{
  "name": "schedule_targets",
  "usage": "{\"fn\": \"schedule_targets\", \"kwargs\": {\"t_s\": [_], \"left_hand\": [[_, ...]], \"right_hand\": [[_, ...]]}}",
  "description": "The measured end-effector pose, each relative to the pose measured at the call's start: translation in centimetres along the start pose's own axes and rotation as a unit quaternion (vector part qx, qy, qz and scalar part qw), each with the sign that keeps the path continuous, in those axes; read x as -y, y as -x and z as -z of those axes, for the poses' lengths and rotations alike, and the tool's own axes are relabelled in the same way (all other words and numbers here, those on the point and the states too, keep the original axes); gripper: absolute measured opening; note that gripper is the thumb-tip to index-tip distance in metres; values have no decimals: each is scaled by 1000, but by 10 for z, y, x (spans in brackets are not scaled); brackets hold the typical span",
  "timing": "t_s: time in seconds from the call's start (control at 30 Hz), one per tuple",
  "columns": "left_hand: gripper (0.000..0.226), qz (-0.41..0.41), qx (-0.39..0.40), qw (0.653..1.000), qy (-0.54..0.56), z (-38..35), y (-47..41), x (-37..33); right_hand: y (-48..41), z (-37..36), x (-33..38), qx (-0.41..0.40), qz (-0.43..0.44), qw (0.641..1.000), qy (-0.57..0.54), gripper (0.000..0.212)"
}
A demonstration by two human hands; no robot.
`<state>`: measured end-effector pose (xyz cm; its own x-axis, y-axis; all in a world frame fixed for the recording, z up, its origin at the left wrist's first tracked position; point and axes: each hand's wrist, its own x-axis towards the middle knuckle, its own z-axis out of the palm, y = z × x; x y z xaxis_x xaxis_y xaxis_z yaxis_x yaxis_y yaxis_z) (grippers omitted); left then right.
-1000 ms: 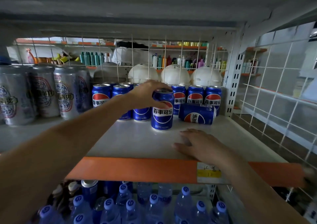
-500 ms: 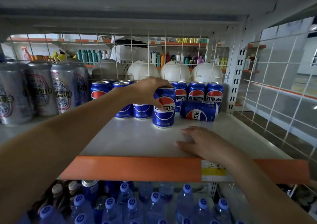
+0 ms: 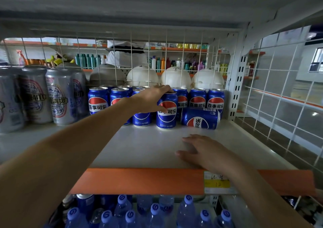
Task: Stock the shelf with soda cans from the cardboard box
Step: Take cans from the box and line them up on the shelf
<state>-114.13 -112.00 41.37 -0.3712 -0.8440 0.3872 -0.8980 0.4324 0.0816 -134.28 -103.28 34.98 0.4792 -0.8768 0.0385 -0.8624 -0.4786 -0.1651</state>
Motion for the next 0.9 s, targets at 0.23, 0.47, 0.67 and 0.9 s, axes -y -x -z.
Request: {"fn": "schedule_targets", "kwargs": {"t_s": [0.23, 0.47, 0.67, 0.9], "left_hand": [[69, 8, 13, 993, -119, 1, -9, 8], [70, 2, 0, 980, -197, 5, -10, 11], [76, 25, 22, 994, -108, 13, -17, 4], [69, 20, 54, 997, -50, 9, -25, 9]], "right_hand": [[2, 2, 1, 1, 3, 1000, -8, 60], [2, 1, 2, -2, 1, 1000, -14, 58], [3, 4, 3, 9, -2, 1000, -15, 57], [4, 3, 4, 5, -5, 1000, -19, 58]]}}
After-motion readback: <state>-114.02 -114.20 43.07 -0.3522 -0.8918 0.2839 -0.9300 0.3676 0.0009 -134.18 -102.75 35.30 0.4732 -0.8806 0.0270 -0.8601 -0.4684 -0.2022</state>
